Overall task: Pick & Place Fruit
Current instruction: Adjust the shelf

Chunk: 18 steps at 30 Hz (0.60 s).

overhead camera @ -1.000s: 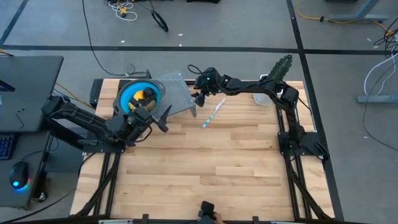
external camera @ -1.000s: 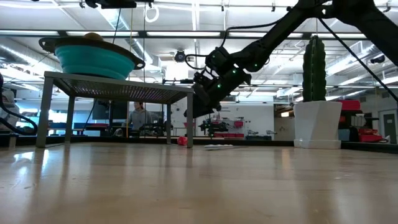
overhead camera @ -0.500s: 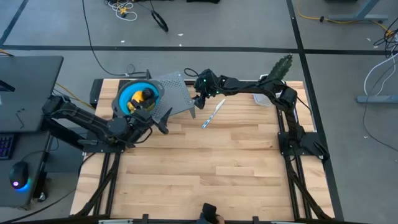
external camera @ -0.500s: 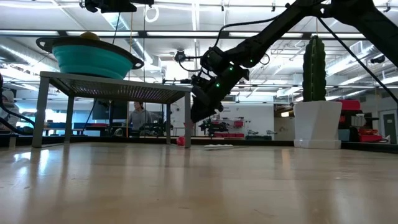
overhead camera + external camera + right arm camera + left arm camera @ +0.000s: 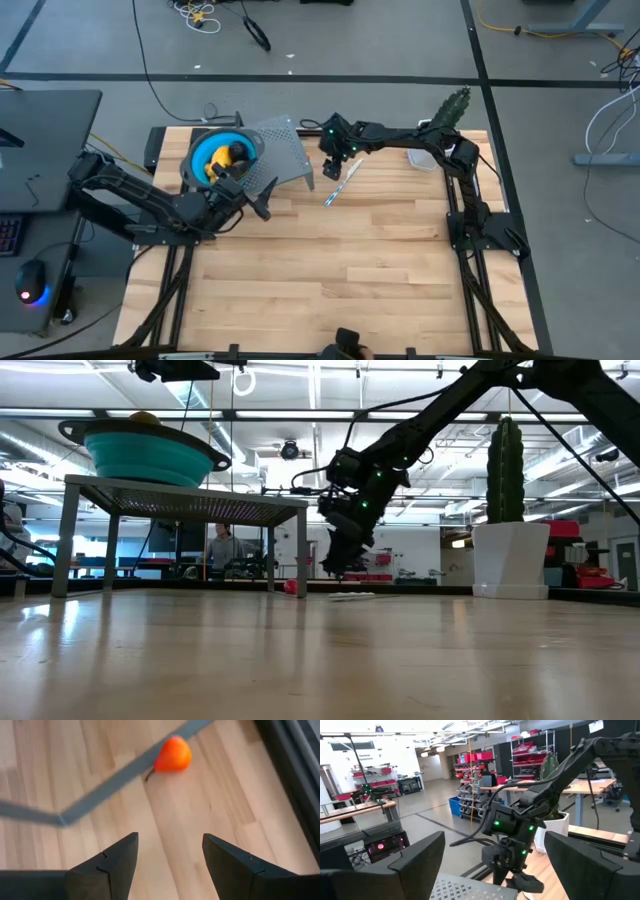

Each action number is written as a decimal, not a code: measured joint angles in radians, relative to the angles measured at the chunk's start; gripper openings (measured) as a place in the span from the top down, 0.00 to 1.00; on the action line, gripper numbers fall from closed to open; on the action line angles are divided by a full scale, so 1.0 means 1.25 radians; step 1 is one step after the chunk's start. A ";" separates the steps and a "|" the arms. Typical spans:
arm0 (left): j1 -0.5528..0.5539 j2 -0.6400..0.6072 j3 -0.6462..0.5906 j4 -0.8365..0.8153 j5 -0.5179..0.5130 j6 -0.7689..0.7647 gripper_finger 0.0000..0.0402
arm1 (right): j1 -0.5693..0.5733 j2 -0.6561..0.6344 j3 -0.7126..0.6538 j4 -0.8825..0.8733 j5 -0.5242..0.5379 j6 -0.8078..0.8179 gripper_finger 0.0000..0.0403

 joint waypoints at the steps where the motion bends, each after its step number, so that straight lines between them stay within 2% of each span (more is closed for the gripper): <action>1: 0.000 0.000 0.000 -0.001 0.000 -0.001 0.13 | 0.000 0.000 0.000 -0.012 -0.001 -0.015 0.43; 8: 0.001 0.000 0.000 0.000 0.007 -0.003 0.13 | 0.000 0.000 0.000 -0.046 -0.001 -0.080 0.43; 12: 0.005 0.000 0.000 0.000 0.011 -0.011 0.13 | 0.007 0.000 0.000 0.010 -0.002 -0.076 0.43; 18: 0.006 0.000 0.000 -0.015 0.065 -0.036 0.13 | 0.023 -0.013 -0.001 -0.012 0.017 -0.084 0.43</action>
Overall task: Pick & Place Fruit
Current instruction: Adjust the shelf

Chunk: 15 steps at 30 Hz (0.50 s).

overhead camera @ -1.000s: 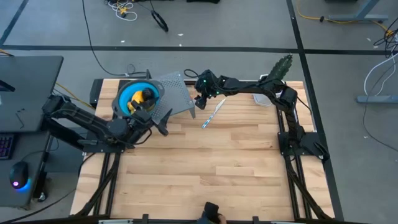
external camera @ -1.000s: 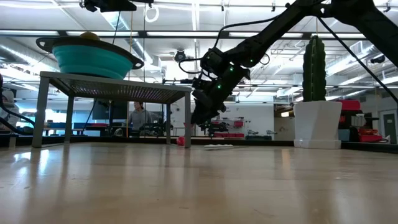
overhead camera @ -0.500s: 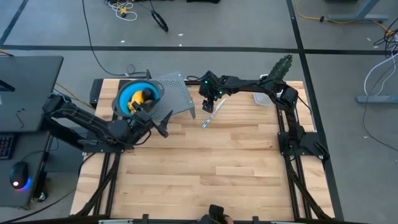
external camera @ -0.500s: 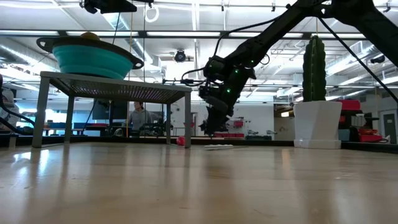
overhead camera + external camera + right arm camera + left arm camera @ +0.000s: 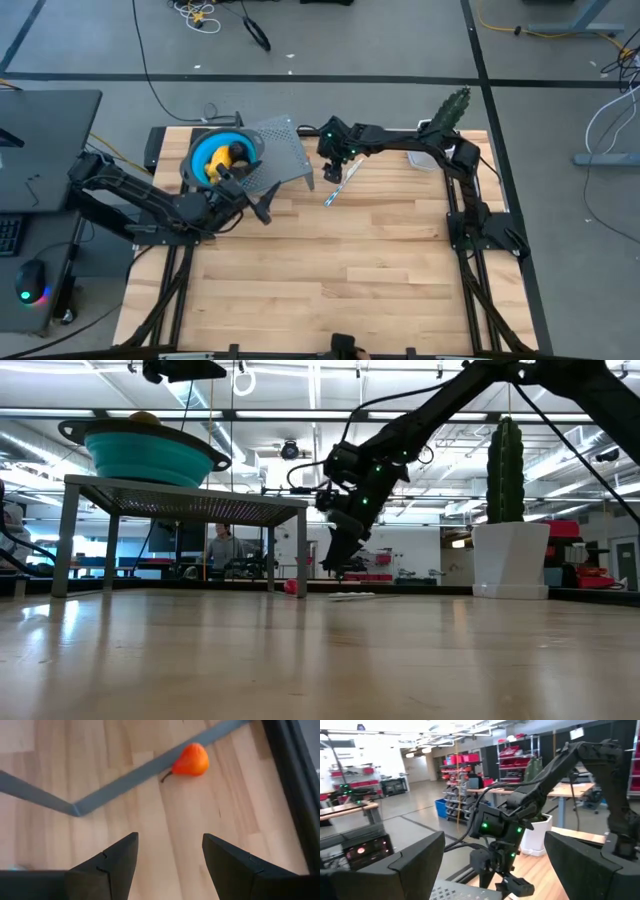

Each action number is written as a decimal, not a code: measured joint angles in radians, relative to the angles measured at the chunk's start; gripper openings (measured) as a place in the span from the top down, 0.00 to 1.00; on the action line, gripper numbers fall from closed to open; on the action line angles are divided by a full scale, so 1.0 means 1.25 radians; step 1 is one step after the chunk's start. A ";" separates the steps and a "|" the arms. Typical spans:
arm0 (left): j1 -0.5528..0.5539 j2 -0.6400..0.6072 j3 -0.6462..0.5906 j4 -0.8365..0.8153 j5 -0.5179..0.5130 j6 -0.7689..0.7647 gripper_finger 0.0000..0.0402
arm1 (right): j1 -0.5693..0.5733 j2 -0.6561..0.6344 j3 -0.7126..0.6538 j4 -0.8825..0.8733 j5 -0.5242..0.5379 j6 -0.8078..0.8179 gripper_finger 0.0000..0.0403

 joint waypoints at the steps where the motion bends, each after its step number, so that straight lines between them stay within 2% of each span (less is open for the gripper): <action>1: 0.000 0.000 0.000 0.000 0.004 0.000 0.13 | 0.002 -0.009 0.000 -0.005 0.002 0.000 0.43; 5: 0.000 0.000 0.000 0.000 0.005 0.000 0.13 | 0.002 -0.038 0.000 0.001 -0.009 0.000 0.43; 9: 0.000 0.000 0.000 0.001 0.008 -0.002 0.13 | 0.004 -0.028 -0.007 0.112 -0.081 0.017 0.43; 11: 0.000 0.000 0.000 0.001 0.009 -0.002 0.13 | 0.014 -0.009 -0.018 0.183 -0.074 0.039 0.43; 15: 0.002 0.000 0.000 0.000 0.012 -0.015 0.13 | 0.030 0.022 -0.021 0.237 -0.028 0.068 0.43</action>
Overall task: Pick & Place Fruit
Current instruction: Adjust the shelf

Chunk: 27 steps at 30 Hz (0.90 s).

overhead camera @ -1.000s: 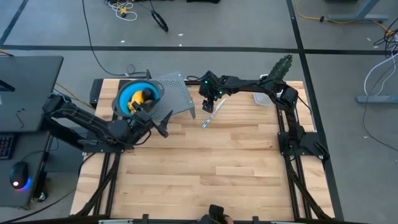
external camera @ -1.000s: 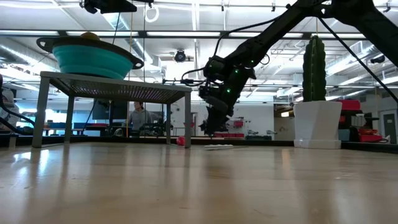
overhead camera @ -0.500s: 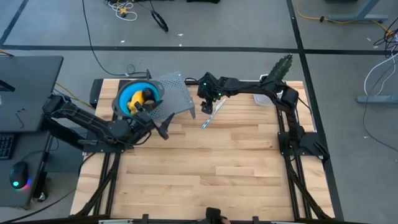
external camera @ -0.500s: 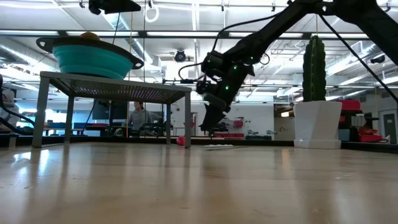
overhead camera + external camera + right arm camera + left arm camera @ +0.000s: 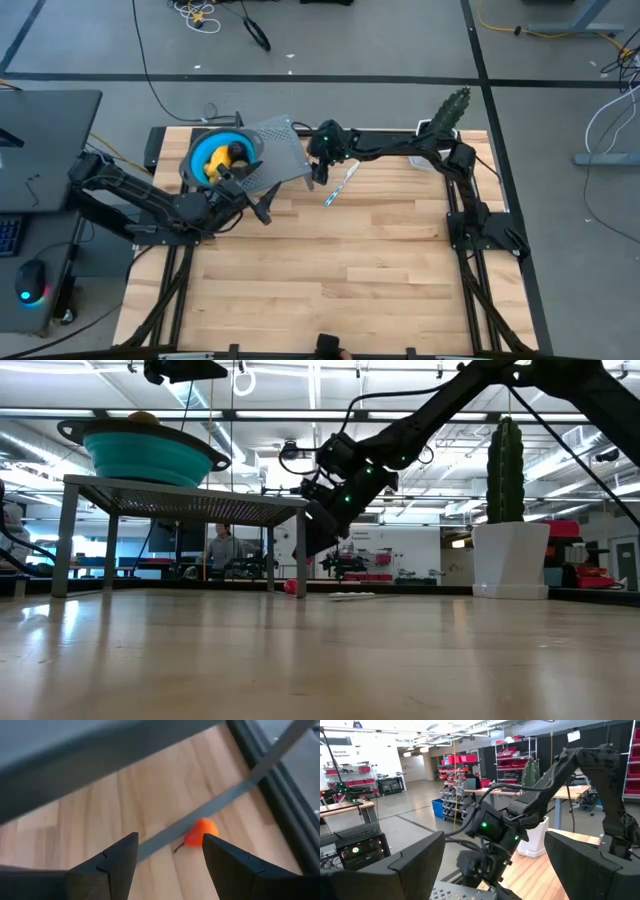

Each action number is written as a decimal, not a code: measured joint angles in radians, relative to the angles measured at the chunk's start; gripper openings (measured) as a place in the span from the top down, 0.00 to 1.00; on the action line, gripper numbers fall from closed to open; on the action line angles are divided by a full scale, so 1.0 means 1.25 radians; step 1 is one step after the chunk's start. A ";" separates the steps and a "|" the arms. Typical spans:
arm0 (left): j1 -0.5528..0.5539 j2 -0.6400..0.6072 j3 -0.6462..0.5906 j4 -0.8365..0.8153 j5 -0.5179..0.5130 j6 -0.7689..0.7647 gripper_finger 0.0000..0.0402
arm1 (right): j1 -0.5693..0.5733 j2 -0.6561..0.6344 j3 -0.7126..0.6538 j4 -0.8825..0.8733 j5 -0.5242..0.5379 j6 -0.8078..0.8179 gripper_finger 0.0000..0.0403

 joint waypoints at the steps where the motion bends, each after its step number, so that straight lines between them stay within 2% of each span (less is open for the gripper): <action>1: 0.002 0.000 0.000 0.000 0.000 0.000 0.13 | 0.001 0.002 0.002 0.008 0.003 0.011 0.43; 16: 0.025 0.000 0.000 -0.001 0.016 -0.002 0.13 | -0.024 0.017 0.040 -0.014 0.006 0.107 0.43; 21: 0.025 0.000 0.000 -0.004 0.016 0.002 0.13 | -0.028 0.018 0.040 -0.077 0.010 0.065 0.43; 27: 0.025 0.000 0.000 -0.007 0.015 0.003 0.13 | -0.029 0.018 0.040 -0.121 -0.033 0.021 0.43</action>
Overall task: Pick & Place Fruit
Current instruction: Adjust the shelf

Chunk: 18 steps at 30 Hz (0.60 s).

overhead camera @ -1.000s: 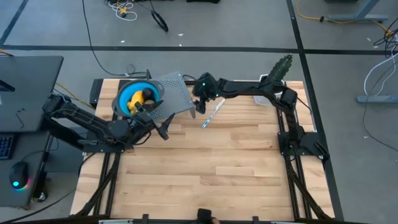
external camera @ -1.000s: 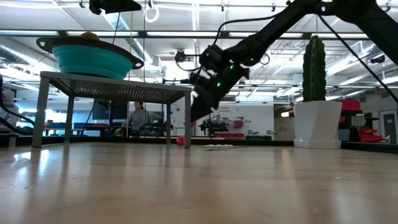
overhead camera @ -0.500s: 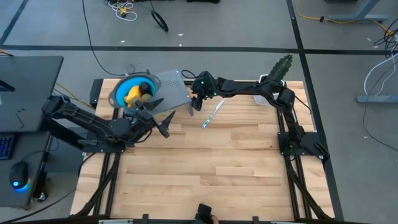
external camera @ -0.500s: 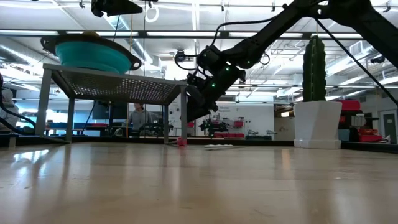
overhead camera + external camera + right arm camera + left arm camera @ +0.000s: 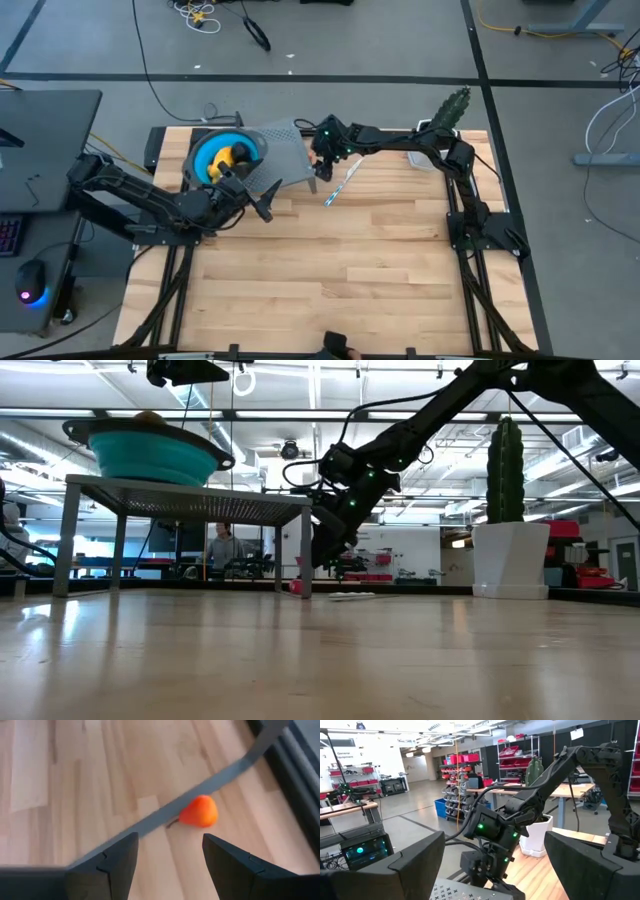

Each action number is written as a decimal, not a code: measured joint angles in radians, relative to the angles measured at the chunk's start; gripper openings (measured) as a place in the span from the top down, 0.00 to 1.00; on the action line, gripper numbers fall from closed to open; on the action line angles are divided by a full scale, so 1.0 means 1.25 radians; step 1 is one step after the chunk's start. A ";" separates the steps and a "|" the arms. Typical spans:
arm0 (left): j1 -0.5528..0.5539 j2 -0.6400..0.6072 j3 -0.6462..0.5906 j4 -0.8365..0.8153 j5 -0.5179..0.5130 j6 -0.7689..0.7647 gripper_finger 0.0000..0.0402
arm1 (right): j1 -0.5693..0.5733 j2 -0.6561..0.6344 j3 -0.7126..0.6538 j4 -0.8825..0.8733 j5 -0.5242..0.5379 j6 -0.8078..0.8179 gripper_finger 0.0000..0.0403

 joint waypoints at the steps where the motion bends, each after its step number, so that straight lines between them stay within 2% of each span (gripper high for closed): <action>1: 0.000 0.000 0.000 0.000 0.000 -0.001 0.13 | 0.000 0.000 0.000 -0.011 -0.005 -0.010 0.43; 12: 0.000 0.000 0.000 -0.012 0.000 -0.004 0.13 | -0.014 -0.059 0.000 -0.077 -0.005 -0.135 0.43; 18: 0.000 0.000 0.000 -0.012 0.000 -0.001 0.13 | -0.020 -0.067 0.000 -0.212 0.022 -0.282 0.43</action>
